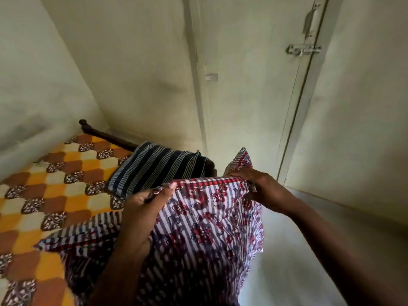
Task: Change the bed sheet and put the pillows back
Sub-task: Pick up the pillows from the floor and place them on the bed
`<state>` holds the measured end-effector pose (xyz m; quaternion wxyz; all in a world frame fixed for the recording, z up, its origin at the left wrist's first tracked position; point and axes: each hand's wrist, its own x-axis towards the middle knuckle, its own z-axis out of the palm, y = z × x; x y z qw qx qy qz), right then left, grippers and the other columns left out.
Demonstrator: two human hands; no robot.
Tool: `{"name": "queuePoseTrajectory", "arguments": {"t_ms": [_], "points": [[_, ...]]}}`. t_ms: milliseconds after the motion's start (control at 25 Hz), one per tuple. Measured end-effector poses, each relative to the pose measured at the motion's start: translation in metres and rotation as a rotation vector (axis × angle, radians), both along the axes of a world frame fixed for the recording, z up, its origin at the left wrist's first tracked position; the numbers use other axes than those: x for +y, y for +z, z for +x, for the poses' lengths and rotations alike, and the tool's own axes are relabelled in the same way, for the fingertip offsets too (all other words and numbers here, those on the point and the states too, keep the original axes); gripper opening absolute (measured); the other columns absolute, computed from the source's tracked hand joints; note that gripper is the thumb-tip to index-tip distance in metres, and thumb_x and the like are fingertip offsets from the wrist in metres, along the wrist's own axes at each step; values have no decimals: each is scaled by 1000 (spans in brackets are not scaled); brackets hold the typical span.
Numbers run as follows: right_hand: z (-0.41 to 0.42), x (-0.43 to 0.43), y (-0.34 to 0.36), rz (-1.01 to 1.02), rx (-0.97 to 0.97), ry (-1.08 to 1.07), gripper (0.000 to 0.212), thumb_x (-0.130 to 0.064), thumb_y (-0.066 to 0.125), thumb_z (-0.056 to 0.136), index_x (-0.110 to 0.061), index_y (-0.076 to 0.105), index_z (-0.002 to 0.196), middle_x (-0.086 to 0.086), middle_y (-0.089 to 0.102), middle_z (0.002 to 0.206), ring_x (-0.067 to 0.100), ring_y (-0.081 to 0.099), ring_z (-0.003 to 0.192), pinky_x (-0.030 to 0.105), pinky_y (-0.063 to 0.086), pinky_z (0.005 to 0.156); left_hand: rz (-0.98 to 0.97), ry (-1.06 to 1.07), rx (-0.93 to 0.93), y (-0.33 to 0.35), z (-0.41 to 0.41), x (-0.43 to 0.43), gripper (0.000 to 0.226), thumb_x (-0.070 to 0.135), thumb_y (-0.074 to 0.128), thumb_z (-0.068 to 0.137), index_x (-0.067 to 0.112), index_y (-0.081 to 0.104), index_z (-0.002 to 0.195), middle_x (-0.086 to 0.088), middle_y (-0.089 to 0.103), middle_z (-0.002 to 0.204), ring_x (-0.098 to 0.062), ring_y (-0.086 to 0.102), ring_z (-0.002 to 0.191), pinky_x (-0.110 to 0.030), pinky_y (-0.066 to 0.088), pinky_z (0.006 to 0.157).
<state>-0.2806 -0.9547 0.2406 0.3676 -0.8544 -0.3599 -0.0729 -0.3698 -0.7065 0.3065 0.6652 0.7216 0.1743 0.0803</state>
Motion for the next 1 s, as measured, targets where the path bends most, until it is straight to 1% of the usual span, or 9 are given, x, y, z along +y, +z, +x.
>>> {"name": "queuePoseTrajectory", "arguments": {"t_ms": [120,200,280,400,480,600,720,840,1000], "points": [[88,-13,11,50,14,-11,54,-45,60,81,-14,54,125,5,60,118,-1,46,110,5,32,98,29,3,-35,15,87,-16,20,29,67,79,11,66,69,-1,70,60,-16,65,55,-27,54,56],[152,-25,18,62,24,-29,53,-37,68,78,-17,55,125,5,60,121,4,50,112,22,41,101,61,7,-119,27,155,-30,16,23,67,80,12,64,67,6,67,53,-4,63,50,-17,51,48],[209,-39,25,32,83,-24,60,-36,70,75,-27,48,130,2,56,128,11,50,120,34,41,104,114,-2,-188,37,219,-49,17,19,67,80,12,64,65,10,63,47,2,58,42,-10,45,43],[268,-42,28,52,257,41,65,-59,61,74,-45,36,132,-11,49,133,7,45,124,29,37,106,252,3,-283,49,294,-72,26,27,71,77,4,67,66,1,67,55,-10,63,50,-17,51,49],[308,-33,27,171,306,63,65,-64,54,70,-43,37,129,-15,49,129,3,48,118,21,39,100,340,23,-320,57,336,-83,41,37,69,72,-1,61,57,-2,65,53,-15,61,50,-21,50,51],[388,-21,18,261,322,142,60,-68,50,66,-39,42,118,-22,53,111,-11,50,102,8,39,86,379,143,-366,65,406,-105,48,43,66,65,2,49,47,6,51,41,-6,49,42,-14,42,48],[452,-10,18,290,308,188,58,-72,44,66,-30,53,105,-17,60,95,-8,55,84,13,41,79,400,288,-409,71,445,-116,50,31,68,70,9,30,45,4,33,39,-7,32,37,-13,32,44],[519,8,44,361,258,329,42,-67,49,71,-27,56,84,-14,61,74,-6,57,69,8,40,64,318,497,-403,79,471,-110,49,37,71,65,5,36,52,-10,33,54,-18,29,48,-19,29,48],[578,53,76,420,151,544,41,-57,63,71,-16,63,75,-1,68,72,5,61,69,20,48,64,218,782,-401,66,485,-88,40,43,76,60,8,57,59,-8,57,60,-15,52,56,-22,40,57]]}}
